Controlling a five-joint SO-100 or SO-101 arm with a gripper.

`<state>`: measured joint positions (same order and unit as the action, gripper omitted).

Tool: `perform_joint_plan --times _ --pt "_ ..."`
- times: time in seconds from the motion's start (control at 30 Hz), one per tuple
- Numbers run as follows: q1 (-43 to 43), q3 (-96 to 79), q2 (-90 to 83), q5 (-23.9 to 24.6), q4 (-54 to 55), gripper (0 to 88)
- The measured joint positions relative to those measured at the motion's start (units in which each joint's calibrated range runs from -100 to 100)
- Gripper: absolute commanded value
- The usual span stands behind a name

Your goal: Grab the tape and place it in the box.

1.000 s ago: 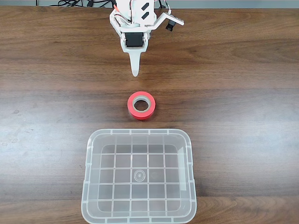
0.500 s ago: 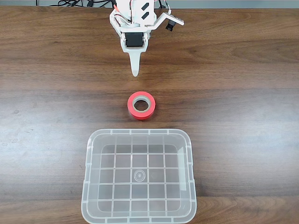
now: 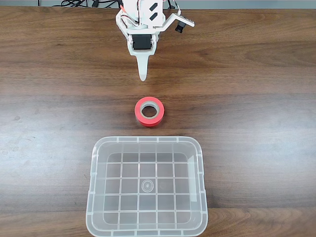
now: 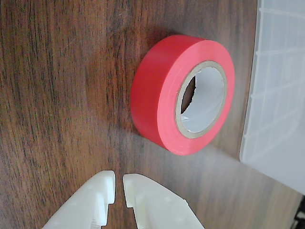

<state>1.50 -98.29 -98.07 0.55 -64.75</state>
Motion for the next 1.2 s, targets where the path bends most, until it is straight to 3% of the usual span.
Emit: perform_joint_plan --times 0.27,0.9,1.2 --pt "0.0 0.36 0.0 0.0 0.0 1.3" --pt "0.0 20.67 0.17 0.0 0.0 1.2" --pt "0.0 42.06 22.52 0.0 0.0 1.2"
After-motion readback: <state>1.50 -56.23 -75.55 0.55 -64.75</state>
